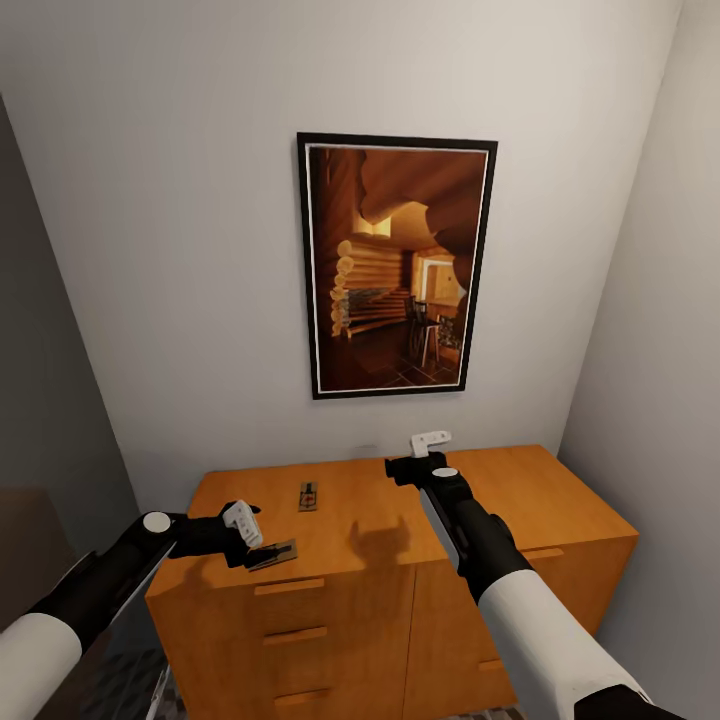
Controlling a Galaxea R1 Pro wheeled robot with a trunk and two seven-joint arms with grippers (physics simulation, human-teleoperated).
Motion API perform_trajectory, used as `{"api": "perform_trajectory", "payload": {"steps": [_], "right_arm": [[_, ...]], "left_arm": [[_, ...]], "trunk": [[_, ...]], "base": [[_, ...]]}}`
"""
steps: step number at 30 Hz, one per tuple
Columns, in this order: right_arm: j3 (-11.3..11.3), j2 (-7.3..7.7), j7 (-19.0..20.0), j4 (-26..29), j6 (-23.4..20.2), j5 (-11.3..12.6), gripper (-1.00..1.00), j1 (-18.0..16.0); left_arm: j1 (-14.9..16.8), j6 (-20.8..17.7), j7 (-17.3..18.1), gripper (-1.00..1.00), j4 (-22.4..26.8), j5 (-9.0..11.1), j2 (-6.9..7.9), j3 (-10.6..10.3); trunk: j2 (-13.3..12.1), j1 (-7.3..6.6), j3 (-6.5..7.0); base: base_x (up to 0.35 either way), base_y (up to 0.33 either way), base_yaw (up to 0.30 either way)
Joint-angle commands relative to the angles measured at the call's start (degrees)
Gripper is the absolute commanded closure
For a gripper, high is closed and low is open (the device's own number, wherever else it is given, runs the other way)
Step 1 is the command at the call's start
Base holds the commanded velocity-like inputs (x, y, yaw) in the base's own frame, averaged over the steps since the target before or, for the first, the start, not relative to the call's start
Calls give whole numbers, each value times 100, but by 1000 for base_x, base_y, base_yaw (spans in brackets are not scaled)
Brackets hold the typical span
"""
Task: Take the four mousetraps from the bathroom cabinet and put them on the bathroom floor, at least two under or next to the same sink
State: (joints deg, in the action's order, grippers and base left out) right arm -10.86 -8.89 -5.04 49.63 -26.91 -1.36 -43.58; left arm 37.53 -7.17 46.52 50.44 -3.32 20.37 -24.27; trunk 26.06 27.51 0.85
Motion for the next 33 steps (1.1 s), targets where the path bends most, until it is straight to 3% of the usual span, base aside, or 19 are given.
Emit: {"api": "perform_trajectory", "payload": {"steps": [1,33], "right_arm": [[-14,1,-25,5,-34,-13,-100,-2],[-17,1,-28,3,-31,-13,-100,-2]], "left_arm": [[3,-48,14,-100,10,-2,3,-7],[0,-61,16,-100,-14,-25,-59,-2]], "trunk": [[47,25,-21],[1330,728,-596]], "base": [[0,0,0],[0,0,0]]}}
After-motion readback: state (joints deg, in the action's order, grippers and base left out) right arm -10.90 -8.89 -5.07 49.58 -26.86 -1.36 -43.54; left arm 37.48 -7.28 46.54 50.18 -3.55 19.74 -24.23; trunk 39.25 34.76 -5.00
